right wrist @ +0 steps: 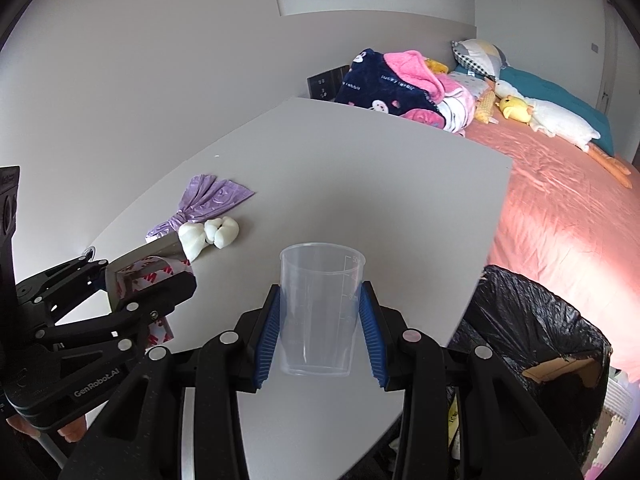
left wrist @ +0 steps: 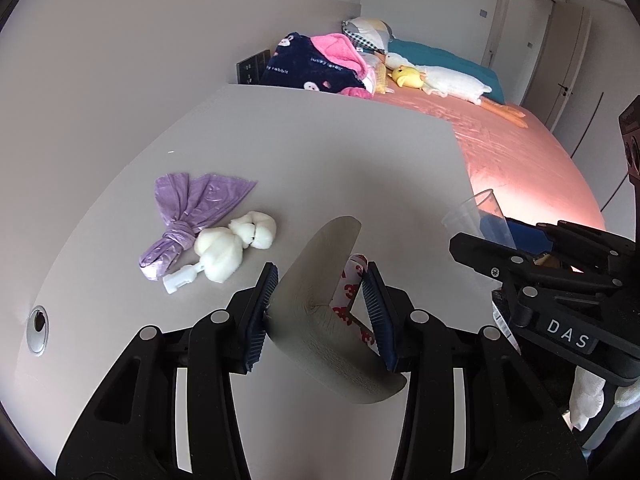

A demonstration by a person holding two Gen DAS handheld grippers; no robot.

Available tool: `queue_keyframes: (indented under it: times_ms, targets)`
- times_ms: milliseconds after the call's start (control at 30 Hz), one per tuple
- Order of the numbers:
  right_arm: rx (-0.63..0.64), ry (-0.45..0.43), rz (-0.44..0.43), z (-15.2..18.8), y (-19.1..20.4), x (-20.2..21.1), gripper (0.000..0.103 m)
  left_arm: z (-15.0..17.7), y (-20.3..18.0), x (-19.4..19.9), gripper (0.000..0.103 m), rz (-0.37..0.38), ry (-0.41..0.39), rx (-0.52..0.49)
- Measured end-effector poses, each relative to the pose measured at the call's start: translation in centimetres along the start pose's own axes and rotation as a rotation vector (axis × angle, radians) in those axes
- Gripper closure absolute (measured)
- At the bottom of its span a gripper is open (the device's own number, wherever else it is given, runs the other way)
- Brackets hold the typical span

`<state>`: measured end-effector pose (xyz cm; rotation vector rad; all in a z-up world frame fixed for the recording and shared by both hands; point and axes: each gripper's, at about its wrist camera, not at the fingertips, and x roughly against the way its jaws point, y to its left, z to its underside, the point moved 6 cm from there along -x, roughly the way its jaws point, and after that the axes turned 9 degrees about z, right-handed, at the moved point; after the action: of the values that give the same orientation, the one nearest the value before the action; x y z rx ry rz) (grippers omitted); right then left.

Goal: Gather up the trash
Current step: 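Carry the foam piece and plastic cup over the black trash bag and open both tools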

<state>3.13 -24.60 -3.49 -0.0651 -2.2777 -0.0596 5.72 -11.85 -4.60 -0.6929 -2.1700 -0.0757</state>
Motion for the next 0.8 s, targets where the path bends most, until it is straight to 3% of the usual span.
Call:
queue_keyframes:
  times_ms: [800]
  targets:
    - [-0.162, -0.043, 0.13, 4.3, -10.4, 5.3, 0.063, -0.3, -10.8, -1.3, 0.059, 0.133, 0.017, -0.161]
